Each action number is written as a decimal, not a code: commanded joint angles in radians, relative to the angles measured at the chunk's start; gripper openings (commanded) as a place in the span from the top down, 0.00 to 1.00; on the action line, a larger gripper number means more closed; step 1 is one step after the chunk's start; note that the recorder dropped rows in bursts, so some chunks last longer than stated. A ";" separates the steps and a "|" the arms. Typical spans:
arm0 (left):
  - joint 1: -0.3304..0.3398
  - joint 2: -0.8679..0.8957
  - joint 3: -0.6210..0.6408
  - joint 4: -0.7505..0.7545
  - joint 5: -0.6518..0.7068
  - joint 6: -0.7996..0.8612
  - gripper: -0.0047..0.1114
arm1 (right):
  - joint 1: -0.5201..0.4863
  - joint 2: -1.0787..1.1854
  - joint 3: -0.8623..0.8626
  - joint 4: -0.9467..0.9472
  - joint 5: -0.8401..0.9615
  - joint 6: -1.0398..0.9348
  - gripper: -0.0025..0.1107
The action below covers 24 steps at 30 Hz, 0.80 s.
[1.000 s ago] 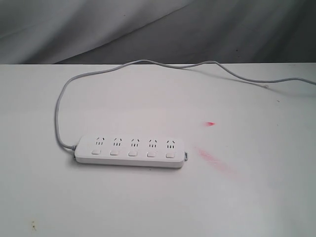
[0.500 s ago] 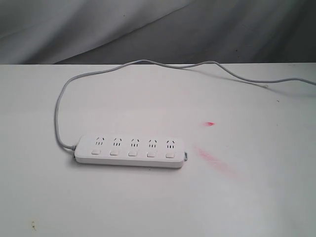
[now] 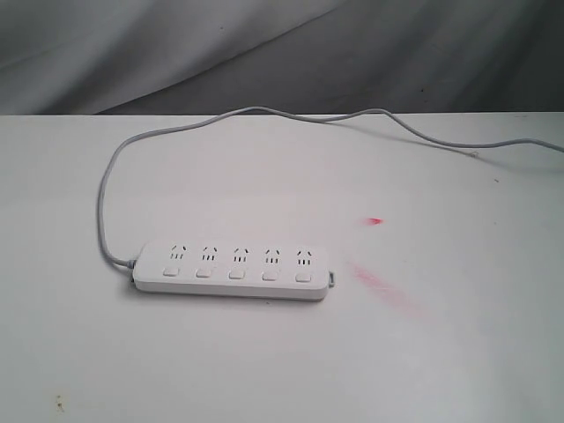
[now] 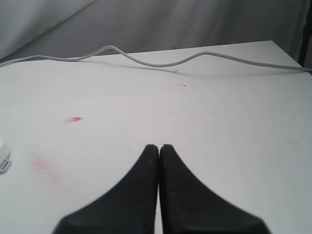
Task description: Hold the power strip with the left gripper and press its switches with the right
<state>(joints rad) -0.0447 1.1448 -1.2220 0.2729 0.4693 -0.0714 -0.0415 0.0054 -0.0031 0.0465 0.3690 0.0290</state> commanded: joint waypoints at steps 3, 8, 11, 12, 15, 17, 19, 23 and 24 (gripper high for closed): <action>-0.102 -0.052 -0.006 0.034 -0.091 -0.006 0.96 | -0.007 -0.005 0.003 -0.009 -0.005 0.003 0.98; -0.105 -0.051 -0.001 0.040 -0.123 -0.028 0.96 | -0.007 -0.005 0.003 -0.009 -0.005 0.003 0.98; -0.082 -0.015 -0.001 0.022 -0.144 0.027 0.96 | -0.007 -0.005 0.003 -0.009 -0.005 0.003 0.98; -0.068 -0.007 -0.001 0.007 -0.144 0.034 0.96 | -0.007 -0.005 0.003 -0.009 -0.005 0.003 0.98; 0.053 0.046 -0.001 -0.179 -0.133 0.169 0.96 | -0.007 -0.005 0.003 -0.009 -0.005 0.003 0.98; 0.120 0.083 -0.001 -0.395 -0.113 0.386 0.96 | -0.007 -0.005 0.003 -0.009 -0.005 0.003 0.98; 0.169 0.124 -0.001 -0.662 -0.083 0.652 0.96 | -0.007 -0.005 0.003 -0.009 -0.005 0.003 0.98; 0.283 0.214 -0.001 -1.208 0.143 1.283 0.96 | -0.007 -0.005 0.003 -0.009 -0.005 0.003 0.98; 0.319 0.231 -0.001 -1.276 0.219 1.389 0.96 | -0.007 -0.005 0.003 -0.009 -0.005 0.003 0.98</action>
<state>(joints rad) 0.2225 1.3458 -1.2220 -0.8300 0.5681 1.0756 -0.0415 0.0054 -0.0031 0.0465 0.3690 0.0290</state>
